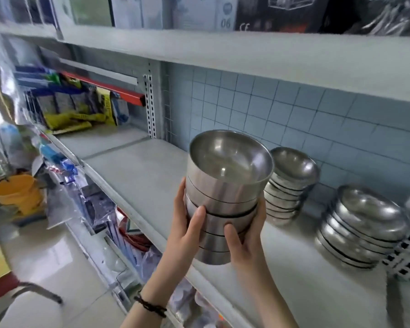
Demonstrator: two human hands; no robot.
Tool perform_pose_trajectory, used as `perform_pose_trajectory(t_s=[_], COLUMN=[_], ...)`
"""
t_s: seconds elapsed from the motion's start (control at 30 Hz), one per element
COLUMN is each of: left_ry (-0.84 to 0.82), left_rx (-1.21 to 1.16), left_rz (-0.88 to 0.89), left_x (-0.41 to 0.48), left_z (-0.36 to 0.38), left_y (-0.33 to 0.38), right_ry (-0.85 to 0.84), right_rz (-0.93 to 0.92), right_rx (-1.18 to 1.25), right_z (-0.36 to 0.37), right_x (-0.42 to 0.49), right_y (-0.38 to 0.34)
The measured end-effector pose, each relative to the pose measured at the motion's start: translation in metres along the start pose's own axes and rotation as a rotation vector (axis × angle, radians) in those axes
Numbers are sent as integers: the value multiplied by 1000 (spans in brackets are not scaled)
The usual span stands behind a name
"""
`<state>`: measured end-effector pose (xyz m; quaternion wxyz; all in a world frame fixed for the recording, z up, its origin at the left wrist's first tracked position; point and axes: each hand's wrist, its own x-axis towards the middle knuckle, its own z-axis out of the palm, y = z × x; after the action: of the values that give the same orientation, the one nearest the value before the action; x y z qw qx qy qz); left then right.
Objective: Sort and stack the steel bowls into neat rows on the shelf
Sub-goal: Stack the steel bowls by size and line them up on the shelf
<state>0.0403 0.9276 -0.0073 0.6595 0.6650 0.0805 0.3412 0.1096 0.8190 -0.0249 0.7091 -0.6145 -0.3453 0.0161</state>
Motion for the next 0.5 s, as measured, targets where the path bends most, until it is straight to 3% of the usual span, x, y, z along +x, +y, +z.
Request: perform_pose_trajectory(t_s=[0.33, 0.5], left_ry=[43, 7], left_rx=[22, 15], left_rz=[3, -7], left_x=[102, 163], left_z=[-69, -110], left_y=[-49, -77], right_ry=[-119, -79], right_rz=[93, 122], right_rx=[55, 37], right_z=[72, 116], right_x=[91, 135], right_y=[55, 87])
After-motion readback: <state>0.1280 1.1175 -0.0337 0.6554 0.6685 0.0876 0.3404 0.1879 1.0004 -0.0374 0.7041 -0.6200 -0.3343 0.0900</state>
